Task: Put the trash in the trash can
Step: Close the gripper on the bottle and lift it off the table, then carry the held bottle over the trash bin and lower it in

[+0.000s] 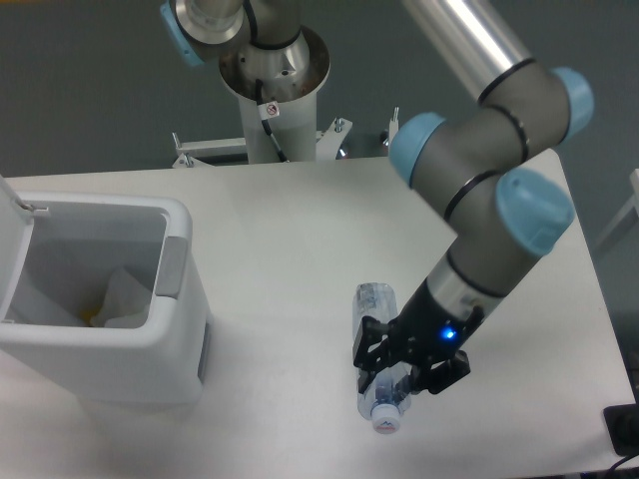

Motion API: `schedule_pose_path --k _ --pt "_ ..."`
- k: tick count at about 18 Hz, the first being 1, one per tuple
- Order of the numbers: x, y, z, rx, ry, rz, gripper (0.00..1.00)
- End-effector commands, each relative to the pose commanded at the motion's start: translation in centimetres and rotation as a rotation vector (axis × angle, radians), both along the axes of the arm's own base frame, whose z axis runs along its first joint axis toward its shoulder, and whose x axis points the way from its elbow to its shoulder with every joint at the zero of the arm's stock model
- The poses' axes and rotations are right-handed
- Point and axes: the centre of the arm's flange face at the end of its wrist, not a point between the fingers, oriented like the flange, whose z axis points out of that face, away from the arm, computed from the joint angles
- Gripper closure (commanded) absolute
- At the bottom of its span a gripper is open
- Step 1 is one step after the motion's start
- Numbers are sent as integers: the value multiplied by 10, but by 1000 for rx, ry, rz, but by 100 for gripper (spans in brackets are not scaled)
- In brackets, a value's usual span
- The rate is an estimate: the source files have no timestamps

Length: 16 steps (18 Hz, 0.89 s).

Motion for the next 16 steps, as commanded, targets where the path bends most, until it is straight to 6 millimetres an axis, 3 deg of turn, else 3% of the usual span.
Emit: schedule_pose_path --k 2,4,9,13,15,16 --pt "-1 -14 37 116 -14 5 87" --pt "2 -15 58 164 -12 7 86" --pt "36 -19 125 285 -7 -22 85" --pt "95 -9 176 374 6 -98 85" --pt "129 4 186 389 -5 -146 85" --pt "156 12 186 386 -14 -180 85"
